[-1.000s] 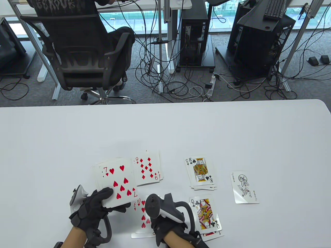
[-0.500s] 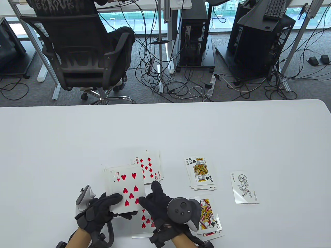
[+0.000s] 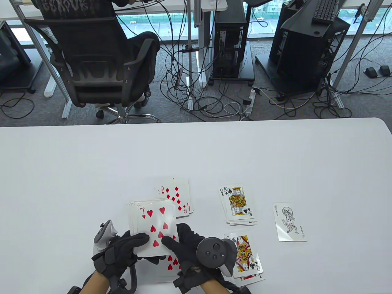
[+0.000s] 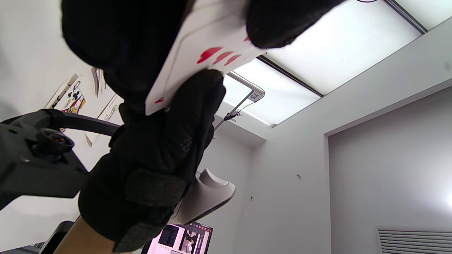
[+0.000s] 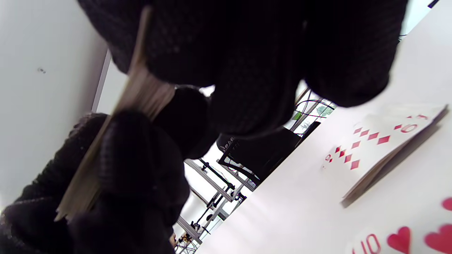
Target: Playing card suit sorting
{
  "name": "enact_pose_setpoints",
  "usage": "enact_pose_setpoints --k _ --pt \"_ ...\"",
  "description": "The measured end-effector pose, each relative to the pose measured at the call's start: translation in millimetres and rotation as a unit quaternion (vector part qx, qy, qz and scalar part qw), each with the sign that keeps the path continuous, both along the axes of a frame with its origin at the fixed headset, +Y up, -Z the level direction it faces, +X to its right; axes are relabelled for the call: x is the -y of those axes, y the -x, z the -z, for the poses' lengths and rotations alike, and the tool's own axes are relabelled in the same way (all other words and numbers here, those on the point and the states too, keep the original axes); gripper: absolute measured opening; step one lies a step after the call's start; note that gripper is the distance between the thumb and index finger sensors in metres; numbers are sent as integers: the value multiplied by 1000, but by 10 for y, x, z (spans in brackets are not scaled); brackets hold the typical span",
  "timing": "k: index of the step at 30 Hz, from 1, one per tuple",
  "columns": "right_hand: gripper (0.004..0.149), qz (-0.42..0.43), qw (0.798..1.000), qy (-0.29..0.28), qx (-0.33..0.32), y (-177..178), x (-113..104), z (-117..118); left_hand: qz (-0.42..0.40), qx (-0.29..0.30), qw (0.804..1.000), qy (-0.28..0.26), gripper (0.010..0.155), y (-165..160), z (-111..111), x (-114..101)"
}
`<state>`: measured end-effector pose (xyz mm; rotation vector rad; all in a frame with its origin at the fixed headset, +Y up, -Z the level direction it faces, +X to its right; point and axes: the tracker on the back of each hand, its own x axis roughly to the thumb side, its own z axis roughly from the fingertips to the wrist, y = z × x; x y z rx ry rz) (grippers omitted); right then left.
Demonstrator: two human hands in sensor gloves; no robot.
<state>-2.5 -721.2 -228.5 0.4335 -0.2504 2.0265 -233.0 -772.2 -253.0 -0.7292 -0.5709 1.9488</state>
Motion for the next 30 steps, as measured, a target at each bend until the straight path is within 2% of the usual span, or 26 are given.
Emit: enact_pose_setpoints --k 4,10,13,17,19,21,22,24,27,30 --pt "40 7 1000 4 5 -34 18 20 3 -4 1000 -1 54 8 4 3" --pt "41 27 998 8 56 -221 39 88 -8 -19 1000 -5 53 55 20 -12" --pt "42 63 994 22 86 -356 72 133 -15 -29 999 -4 53 88 32 -9" --pt "42 158 977 61 130 -551 153 186 -29 -48 998 4 52 147 54 8" --pt "43 162 976 71 131 -588 177 212 -37 -55 998 5 52 172 63 3" --pt "44 122 982 101 100 -557 205 254 -42 -64 997 4 52 202 74 -2" --pt "45 80 986 138 49 -502 239 275 -43 -68 997 4 52 220 80 -3" --pt "49 23 984 177 -1 -389 297 273 -45 -74 996 6 52 244 85 1" --pt "52 -58 979 194 -32 -213 352 240 -47 -83 995 11 52 264 86 8" --pt "56 -151 966 208 -37 -74 361 185 -46 -82 995 11 52 266 87 11"
